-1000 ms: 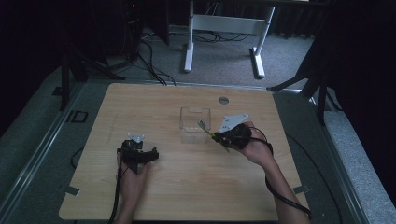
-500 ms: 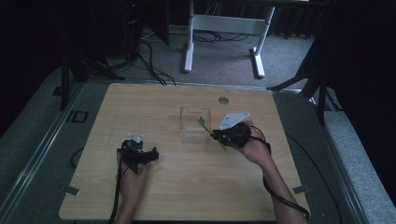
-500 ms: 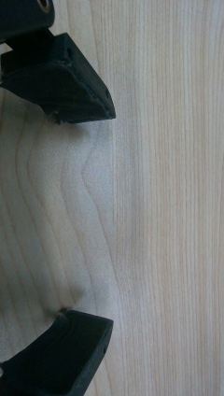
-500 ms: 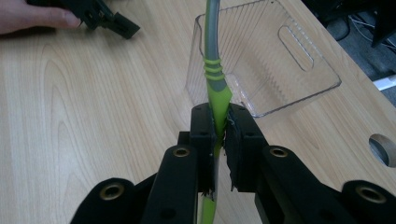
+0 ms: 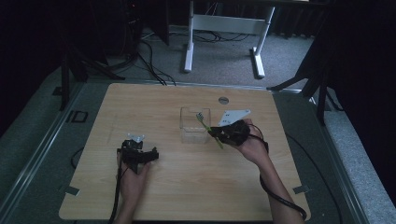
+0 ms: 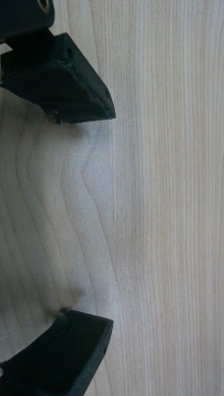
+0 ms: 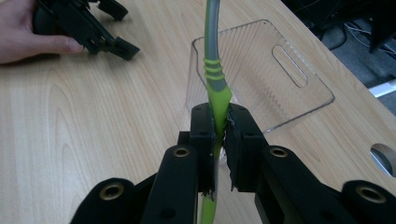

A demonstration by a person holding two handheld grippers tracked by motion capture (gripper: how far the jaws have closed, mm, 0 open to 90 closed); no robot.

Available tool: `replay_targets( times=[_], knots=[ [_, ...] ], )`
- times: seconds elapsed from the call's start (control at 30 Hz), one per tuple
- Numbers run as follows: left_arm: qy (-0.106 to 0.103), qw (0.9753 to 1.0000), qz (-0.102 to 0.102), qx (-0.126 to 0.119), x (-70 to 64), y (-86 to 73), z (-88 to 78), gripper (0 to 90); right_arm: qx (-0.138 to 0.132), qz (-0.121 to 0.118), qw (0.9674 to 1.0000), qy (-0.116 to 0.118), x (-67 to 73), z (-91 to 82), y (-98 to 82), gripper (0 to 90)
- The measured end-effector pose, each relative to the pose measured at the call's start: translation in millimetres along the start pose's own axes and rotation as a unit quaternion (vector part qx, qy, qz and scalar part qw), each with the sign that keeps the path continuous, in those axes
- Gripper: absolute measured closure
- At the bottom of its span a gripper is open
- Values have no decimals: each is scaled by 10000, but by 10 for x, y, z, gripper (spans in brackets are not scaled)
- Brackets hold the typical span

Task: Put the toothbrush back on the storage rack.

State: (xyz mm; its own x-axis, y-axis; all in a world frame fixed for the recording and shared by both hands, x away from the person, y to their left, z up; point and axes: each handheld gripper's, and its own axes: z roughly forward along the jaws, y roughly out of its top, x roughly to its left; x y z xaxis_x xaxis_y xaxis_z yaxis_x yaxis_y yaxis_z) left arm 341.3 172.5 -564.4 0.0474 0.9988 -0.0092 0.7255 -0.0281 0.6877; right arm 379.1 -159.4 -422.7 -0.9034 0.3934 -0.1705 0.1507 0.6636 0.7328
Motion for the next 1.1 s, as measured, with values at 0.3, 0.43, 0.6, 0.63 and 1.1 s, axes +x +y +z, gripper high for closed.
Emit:
replay_targets(
  times=[0.3, 0.43, 0.6, 0.63, 1.1],
  knots=[
    [0, 10000, 12, 10, 2, 0, -1, 30, -225, 183, 9995, 81, -8, -8, 4, 819],
    [0, 10000, 14, 10, 2, 0, -1, 30, -330, 243, 9991, 124, -19, -26, 8, 819],
    [1, 10000, 14, 9, 2, 0, -1, 30, -467, 335, 9983, 123, -34, -67, 35, 819],
    [1, 10000, 16, 9, 2, 0, -1, 31, -492, 344, 9981, 117, -36, -70, 40, 819],
    [0, 10000, 17, 9, 2, 0, -1, 30, -719, 583, 9957, 14, -72, -78, 74, 819]
  ],
)
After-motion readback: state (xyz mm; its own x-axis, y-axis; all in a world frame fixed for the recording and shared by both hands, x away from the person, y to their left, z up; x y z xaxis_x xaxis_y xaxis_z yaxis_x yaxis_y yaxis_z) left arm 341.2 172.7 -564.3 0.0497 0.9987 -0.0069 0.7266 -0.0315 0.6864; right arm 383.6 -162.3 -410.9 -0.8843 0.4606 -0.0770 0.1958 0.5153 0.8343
